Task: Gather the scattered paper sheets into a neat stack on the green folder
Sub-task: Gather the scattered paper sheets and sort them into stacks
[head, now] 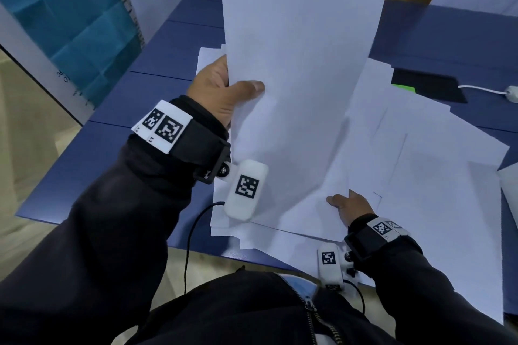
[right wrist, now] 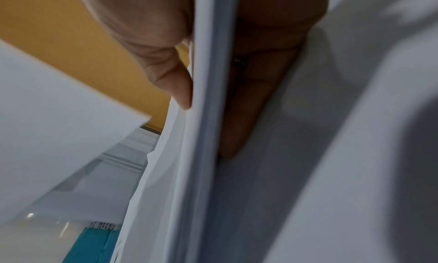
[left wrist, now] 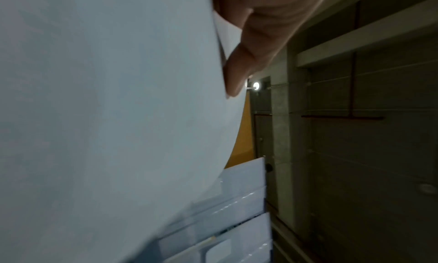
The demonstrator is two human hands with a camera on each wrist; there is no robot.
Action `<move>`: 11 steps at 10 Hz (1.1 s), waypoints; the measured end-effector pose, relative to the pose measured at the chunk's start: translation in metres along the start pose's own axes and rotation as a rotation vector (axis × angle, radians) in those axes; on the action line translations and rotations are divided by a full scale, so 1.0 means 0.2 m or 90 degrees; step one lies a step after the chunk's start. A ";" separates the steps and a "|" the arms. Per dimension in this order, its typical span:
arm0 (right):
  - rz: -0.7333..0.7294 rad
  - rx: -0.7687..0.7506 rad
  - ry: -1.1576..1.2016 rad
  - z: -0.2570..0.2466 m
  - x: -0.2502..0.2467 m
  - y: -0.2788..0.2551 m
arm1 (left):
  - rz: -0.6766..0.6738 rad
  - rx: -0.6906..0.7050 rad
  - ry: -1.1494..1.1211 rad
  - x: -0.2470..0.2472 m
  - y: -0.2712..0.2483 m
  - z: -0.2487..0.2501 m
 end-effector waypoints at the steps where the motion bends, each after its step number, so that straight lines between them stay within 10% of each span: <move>1: 0.012 -0.008 -0.064 0.00 0.00 0.03 | 0.014 -0.076 0.091 -0.05 0.07 -0.25; 5: 0.092 0.094 0.095 0.01 -0.05 0.01 | -0.160 -0.355 0.726 -0.10 0.23 -0.91; 11: 0.016 0.071 0.042 0.01 -0.02 0.01 | -0.247 -0.313 0.776 0.14 0.33 -1.00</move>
Point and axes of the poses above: each hand's wrist, its own y-axis towards the middle knuckle, its own x-axis out of the palm, z = x × y, the point moved 5 cm from there along y, towards the middle knuckle, and after that the axes turned 14 degrees about y, right-handed, at the moved point
